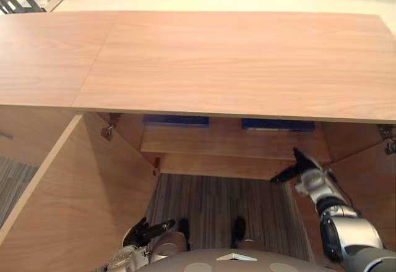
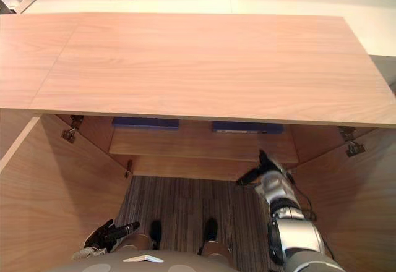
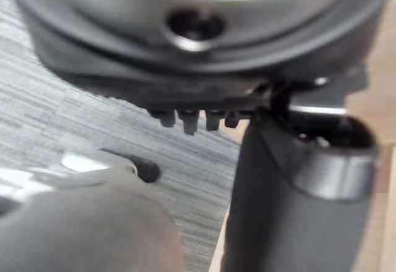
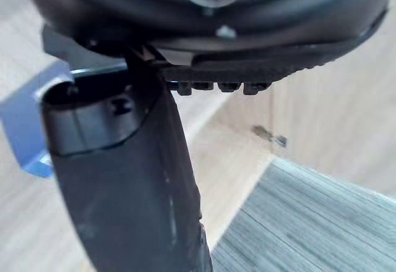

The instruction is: Walk over to the cabinet, pick up the folder, carry it to the office cabinet, place the folder inside the office cabinet, then close the office cabinet door

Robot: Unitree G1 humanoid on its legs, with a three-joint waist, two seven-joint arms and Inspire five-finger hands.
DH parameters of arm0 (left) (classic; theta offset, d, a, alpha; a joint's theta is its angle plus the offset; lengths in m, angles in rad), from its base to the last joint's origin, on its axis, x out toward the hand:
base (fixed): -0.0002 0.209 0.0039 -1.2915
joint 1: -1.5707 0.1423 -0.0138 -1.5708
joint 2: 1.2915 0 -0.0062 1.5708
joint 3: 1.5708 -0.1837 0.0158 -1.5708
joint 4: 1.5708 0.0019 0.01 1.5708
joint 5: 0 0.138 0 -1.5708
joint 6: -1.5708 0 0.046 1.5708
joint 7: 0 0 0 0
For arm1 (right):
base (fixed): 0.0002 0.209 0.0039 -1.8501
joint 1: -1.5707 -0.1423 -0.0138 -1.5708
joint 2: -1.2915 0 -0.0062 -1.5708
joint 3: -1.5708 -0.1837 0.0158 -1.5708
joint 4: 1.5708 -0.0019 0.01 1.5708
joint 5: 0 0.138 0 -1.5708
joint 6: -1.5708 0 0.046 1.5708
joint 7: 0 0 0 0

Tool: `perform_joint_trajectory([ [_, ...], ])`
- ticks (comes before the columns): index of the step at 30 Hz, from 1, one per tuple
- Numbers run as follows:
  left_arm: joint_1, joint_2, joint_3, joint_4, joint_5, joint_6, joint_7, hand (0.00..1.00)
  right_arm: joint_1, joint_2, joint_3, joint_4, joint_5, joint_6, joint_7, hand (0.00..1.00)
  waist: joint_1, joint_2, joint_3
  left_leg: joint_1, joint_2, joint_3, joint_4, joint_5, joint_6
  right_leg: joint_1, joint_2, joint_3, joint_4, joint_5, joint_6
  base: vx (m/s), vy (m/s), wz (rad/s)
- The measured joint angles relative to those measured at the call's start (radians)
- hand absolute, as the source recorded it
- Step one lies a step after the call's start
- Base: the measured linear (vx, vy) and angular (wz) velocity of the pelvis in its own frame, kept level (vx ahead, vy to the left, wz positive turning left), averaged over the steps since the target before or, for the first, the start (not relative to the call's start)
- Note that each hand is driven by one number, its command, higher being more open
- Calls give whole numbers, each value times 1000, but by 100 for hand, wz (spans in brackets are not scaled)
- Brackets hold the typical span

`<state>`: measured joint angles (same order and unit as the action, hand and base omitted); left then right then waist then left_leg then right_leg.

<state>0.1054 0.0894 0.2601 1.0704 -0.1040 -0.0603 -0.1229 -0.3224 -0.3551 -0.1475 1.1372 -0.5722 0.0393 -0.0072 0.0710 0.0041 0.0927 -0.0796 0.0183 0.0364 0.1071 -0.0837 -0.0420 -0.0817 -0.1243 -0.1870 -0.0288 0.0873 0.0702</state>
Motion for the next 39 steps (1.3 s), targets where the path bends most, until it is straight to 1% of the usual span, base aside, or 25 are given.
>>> perform_joint_trajectory([
  [2, 0, 6, -14, 1, 0, 0, 12, 100, 78, 41, -31, 22, 10, -3, -1, 100, -9, -8, -21, 14, -5, -2, -13, 3, 3, 13, -3, -1, -9, 0, 0, 21, 38, 1],
  [3, 0, 6, -15, 3, 0, 0, 13, 100, 114, 68, -57, 46, 37, -2, 0, 100, -19, -8, -23, 33, -8, -2, -23, 5, 6, 28, -5, 0, -12, 0, 0, 0, 0, 0],
  [6, -12, 4, -17, 22, 3, 0, 22, 100, 195, 125, -121, 69, 91, 5, 0, 100, -26, -8, -39, 55, -15, 7, -49, 13, 10, 33, -11, 11, -13, -2, -2, -31, 36, -8],
  [8, -22, -4, -16, 31, 36, 0, 36, 100, 245, 172, -172, 79, 154, 16, -2, 100, -31, -11, -56, 60, -20, 9, -70, 23, 12, 29, -14, 16, -19, -5, -6, -40, 24, -6],
  [9, -23, -6, -15, 32, 40, 0, 43, 100, 260, 195, -200, 84, 183, 16, -2, 100, -34, -14, -60, 68, -22, 11, -85, 26, 7, 31, -14, 21, -23, -5, -6, -34, 13, -9],
  [10, -23, -11, -13, 35, 41, 0, 58, 100, 280, 225, -224, 84, 254, 16, -11, 100, -41, -16, -69, 75, -22, 14, -100, 30, 4, 29, -14, 25, -25, -5, -6, -23, 5, -8],
  [11, -23, -13, -10, 41, 40, 1, 65, 100, 289, 242, -240, 84, 293, 16, -17, 100, -45, -17, -73, 77, -22, 15, -105, 32, 4, 29, -14, 26, -25, -5, -6, -8, 3, -11],
  [12, -26, -16, -6, 50, 40, 3, 73, 100, 307, 272, -267, 83, 378, 13, -32, 100, -47, -19, -79, 90, -22, 21, -119, 36, 4, 31, -12, 32, -26, -6, -5, 3, 4, -16],
  [13, -27, -25, 7, 60, 39, 6, 82, 100, 323, 290, -320, 81, 484, 8, -46, 100, -47, -20, -91, 101, -23, 32, -132, 39, 6, 31, -12, 42, -27, -6, -5, 11, 9, -19],
  [14, -27, -28, 13, 60, 36, 8, 86, 100, 332, 293, -327, 81, 513, 4, -51, 100, -47, -20, -91, 105, -23, 36, -134, 39, 6, 33, -12, 46, -27, -6, -5, 13, 19, -26],
  [16, -28, -46, 49, 68, 29, 15, 109, 100, 366, 334, -407, 82, 679, -35, -85, 100, -47, -25, -102, 130, -23, 58, -152, 40, 8, 39, -10, 66, -27, -6, -5, 26, 25, -25],
  [17, -29, -50, 55, 72, 27, 16, 112, 100, 372, 347, -427, 82, 723, -44, -92, 100, -47, -27, -103, 138, -23, 64, -156, 41, 9, 41, -9, 72, -27, -6, -5, 35, 20, -28],
  [18, -33, -54, 63, 81, 26, 16, 122, 100, 384, 362, -452, 82, 811, -57, -99, 100, -48, -30, -103, 157, -23, 78, -167, 41, 10, 50, -7, 84, -28, -5, -4, 28, 15, -24],
  [19, -34, -55, 62, 89, 27, 16, 127, 100, 392, 365, -453, 82, 852, -66, -99, 100, -48, -31, -104, 161, -23, 81, -168, 40, 12, 53, -6, 86, -28, -5, -4, 22, 20, -27],
  [21, -38, -53, 60, 107, 35, 15, 142, 100, 424, 376, -466, 84, 987, -88, -112, 100, -50, -40, -111, 182, -24, 103, -168, 33, 16, 65, -4, 106, -34, -6, -3, 11, 25, -25],
  [23, -39, -51, 59, 112, 40, 14, 143, 100, 439, 383, -472, 87, 1054, -98, -112, 100, -51, -46, -116, 192, -24, 123, -168, 25, 16, 68, -3, 121, -40, -4, -1, 9, 19, -32],
  [26, -41, -40, 23, 121, 45, 11, 142, 100, 449, 386, -472, 97, 1091, -104, -111, 100, -59, -51, -121, 196, -23, 148, -161, 14, 14, 65, 1, 143, -45, 2, 8, -2, 2, -25],
  [28, -46, -34, 4, 131, 66, 9, 142, 100, 449, 385, -461, 99, 1083, -103, -110, 100, -68, -51, -121, 198, -22, 152, -159, 10, 14, 65, 3, 148, -45, 2, 8, -3, -13, -11],
  [31, -56, -30, -20, 144, 82, 10, 142, 100, 442, 363, -386, 97, 976, -94, -105, 100, -73, -51, -122, 198, -19, 165, -138, -6, 12, 66, 6, 164, -46, 3, 9, -10, -16, -14],
  [32, -57, -30, -21, 145, 86, 10, 141, 100, 436, 351, -356, 97, 918, -93, -100, 100, -73, -51, -122, 196, -16, 171, -124, -16, 12, 67, 9, 168, -45, 3, 10, -12, -15, -12],
  [35, -60, -27, -28, 143, 86, 10, 141, 100, 434, 339, -315, 94, 874, -93, -88, 100, -74, -47, -119, 187, -3, 178, -69, -49, 9, 74, 18, 175, -43, 1, 7, -20, -36, -10],
  [36, -60, -29, -28, 140, 87, 10, 141, 100, 434, 335, -310, 94, 858, -93, -88, 100, -74, -41, -117, 175, 10, 183, -19, -78, 6, 83, 25, 181, -41, -1, 3, -43, -45, -17],
  [38, -69, -39, -29, 135, 118, 8, 141, 100, 429, 326, -312, 84, 855, -94, -86, 100, -77, -14, -98, 118, 69, 187, 176, -185, -3, 84, 63, 194, -2, -24, -4, -57, -51, -20],
  [39, -70, -44, -27, 132, 122, 8, 142, 100, 430, 323, -314, 83, 855, -95, -86, 100, -78, 3, -87, 99, 95, 187, 237, -221, -8, 85, 81, 197, 14, -38, -12, -55, -23, -21],
])
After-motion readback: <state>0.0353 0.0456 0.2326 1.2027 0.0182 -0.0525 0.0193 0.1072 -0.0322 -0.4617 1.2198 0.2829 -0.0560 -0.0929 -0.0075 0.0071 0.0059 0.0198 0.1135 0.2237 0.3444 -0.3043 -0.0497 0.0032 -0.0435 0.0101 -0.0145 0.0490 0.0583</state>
